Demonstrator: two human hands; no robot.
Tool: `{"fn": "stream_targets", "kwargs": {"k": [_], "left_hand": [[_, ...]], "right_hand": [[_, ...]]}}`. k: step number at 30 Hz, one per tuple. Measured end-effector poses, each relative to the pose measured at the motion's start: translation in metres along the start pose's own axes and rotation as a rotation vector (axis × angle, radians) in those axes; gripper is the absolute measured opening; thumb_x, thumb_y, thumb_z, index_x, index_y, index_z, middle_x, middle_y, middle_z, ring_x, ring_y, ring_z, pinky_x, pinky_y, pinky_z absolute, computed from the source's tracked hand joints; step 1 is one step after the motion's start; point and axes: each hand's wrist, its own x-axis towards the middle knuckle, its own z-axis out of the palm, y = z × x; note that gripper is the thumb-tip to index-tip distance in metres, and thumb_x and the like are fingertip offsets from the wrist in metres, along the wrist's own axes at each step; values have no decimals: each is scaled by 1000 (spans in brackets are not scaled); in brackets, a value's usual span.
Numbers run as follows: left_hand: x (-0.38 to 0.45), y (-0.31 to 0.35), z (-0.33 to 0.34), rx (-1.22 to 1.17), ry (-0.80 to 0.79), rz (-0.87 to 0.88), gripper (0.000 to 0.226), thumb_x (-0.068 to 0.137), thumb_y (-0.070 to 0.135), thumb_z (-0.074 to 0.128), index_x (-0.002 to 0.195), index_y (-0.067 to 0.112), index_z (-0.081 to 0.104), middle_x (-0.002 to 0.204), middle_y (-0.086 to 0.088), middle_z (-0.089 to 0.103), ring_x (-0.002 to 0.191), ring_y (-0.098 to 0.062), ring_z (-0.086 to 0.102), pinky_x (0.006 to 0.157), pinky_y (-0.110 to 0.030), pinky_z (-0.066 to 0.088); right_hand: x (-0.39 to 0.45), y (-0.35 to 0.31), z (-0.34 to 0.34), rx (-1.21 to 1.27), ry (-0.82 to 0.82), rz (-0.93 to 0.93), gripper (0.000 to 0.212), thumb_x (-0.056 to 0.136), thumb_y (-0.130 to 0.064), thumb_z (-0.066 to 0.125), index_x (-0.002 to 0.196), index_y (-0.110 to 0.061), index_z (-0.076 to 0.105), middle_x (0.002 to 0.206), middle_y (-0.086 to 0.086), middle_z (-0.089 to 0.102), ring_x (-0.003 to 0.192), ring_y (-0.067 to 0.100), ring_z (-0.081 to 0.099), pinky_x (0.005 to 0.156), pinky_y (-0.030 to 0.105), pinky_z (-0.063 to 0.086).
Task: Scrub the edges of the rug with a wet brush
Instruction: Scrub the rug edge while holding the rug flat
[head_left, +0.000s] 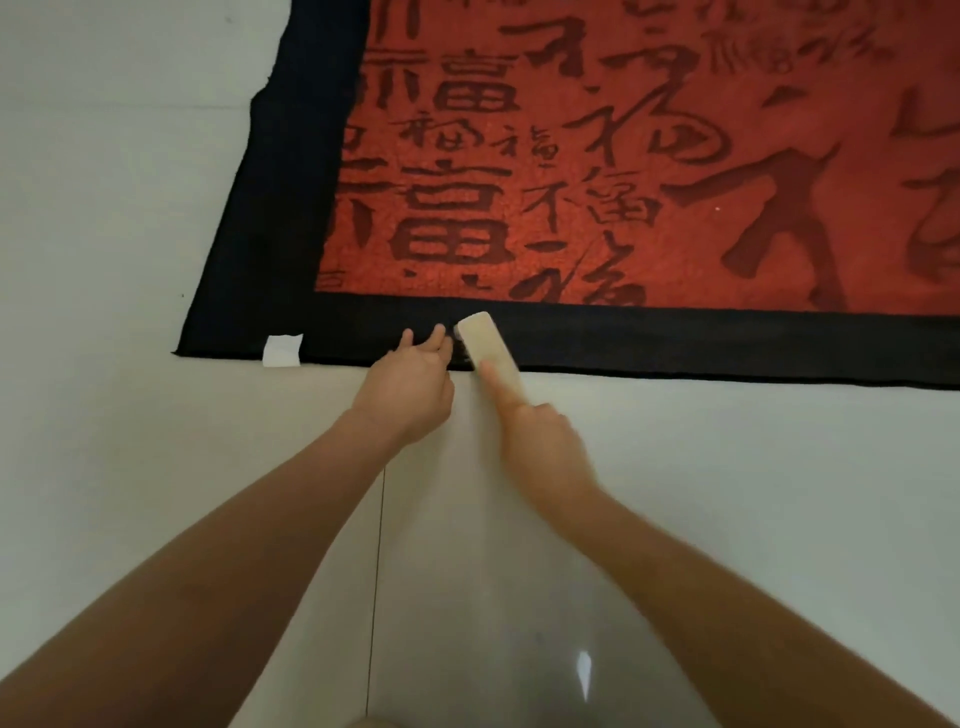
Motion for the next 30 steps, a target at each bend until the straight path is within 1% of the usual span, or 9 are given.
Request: {"fn": "stream_targets", "kwargs": {"k": [5,10,13,15,17,20,23,26,30], "left_hand": [[-8,-20,9,-28,80,-63,54,106,16,31,156,7,12,164,-4,2,151,-15,6,117,-27,19],[0,-60,0,-46,293,-152,50,102,19,43,150,10,34,163,-10,16,149,-27,17,116,-37,23],[-9,-114,1,-89,250,-300,52,103,18,42,153,15,29,163,-8,15,150,-33,10,117,-45,24],[-21,-129,9,-188,227,-284,48,104,15,40,151,16,33,161,-6,23,149,-26,17,114,-40,29],[-33,-135,17,-207,303,-232,42,104,14,42,145,14,45,156,-5,36,145,-22,30,111,-36,32],[-54,-143,24,-168,395,-204,34,101,17,48,133,15,60,131,-10,63,115,-33,62,91,-44,50],[-67,-150,30,-107,425,-133,30,99,16,53,126,13,64,119,-11,69,89,-37,69,74,-43,56],[-63,-149,27,72,387,-121,22,99,24,54,111,11,69,99,-9,71,72,-33,67,55,-33,45],[-63,-148,17,239,403,-81,23,63,21,88,63,13,67,45,-2,54,32,-23,49,39,-17,25]], "right_hand": [[5,2,-19,282,206,343,70,95,-6,29,152,-41,12,91,12,53,83,32,56,71,34,38],[1,-58,15,128,2,-38,82,91,1,31,152,-42,-3,83,9,54,78,29,58,70,38,46],[19,-39,-5,-8,-8,4,85,86,3,30,152,-43,2,79,8,49,78,32,57,72,42,47],[16,-54,-2,40,16,46,86,86,4,30,152,-42,0,72,4,46,71,27,53,67,39,44],[7,-87,15,55,-32,-96,86,89,2,34,151,-41,-8,67,1,43,63,22,50,61,36,41],[8,-101,30,-57,-167,-432,82,96,-8,40,149,-45,-10,77,5,50,66,23,56,61,35,44],[43,-77,10,-44,-57,-223,77,94,-7,34,151,-44,-1,90,14,59,79,33,59,69,40,47],[35,-103,19,40,9,-104,86,88,2,32,151,-43,-4,74,7,51,69,27,52,66,39,47],[35,-131,22,-78,-190,-421,90,86,1,34,148,-51,-8,66,3,41,57,21,47,59,35,41]]}}
